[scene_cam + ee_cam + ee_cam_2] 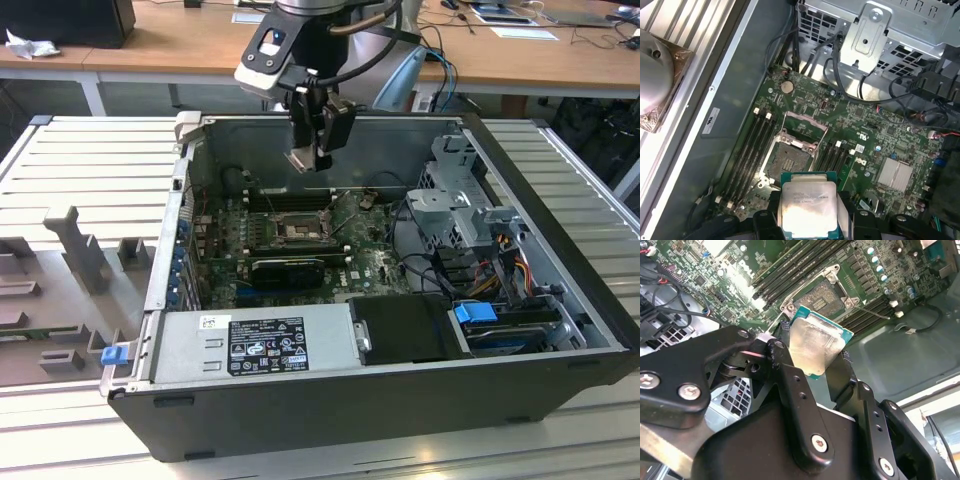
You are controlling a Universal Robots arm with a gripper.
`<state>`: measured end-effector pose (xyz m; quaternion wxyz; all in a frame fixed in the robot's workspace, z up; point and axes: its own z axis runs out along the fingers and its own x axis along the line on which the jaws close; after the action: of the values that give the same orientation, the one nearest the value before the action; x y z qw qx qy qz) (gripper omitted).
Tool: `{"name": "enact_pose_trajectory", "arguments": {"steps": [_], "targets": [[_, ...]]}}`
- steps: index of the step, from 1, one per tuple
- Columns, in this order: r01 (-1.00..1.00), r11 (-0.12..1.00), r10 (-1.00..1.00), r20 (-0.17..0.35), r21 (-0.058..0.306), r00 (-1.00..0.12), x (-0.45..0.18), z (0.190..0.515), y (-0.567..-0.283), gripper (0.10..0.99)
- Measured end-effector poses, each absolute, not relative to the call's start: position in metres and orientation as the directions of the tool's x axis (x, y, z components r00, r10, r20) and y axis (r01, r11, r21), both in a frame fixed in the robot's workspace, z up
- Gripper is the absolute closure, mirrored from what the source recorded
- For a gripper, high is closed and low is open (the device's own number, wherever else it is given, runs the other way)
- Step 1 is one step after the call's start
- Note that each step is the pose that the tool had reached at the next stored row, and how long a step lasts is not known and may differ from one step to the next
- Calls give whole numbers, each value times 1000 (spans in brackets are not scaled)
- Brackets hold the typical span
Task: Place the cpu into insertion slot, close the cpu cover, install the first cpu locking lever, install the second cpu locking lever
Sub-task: 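Place the cpu into insertion slot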
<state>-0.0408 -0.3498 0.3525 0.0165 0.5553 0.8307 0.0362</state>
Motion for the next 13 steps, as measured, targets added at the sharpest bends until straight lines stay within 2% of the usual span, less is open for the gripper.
{"name": "enact_pose_trajectory", "arguments": {"steps": [13], "targets": [[936,344,938,13,78,-346,-41,348,-350,557]]}}
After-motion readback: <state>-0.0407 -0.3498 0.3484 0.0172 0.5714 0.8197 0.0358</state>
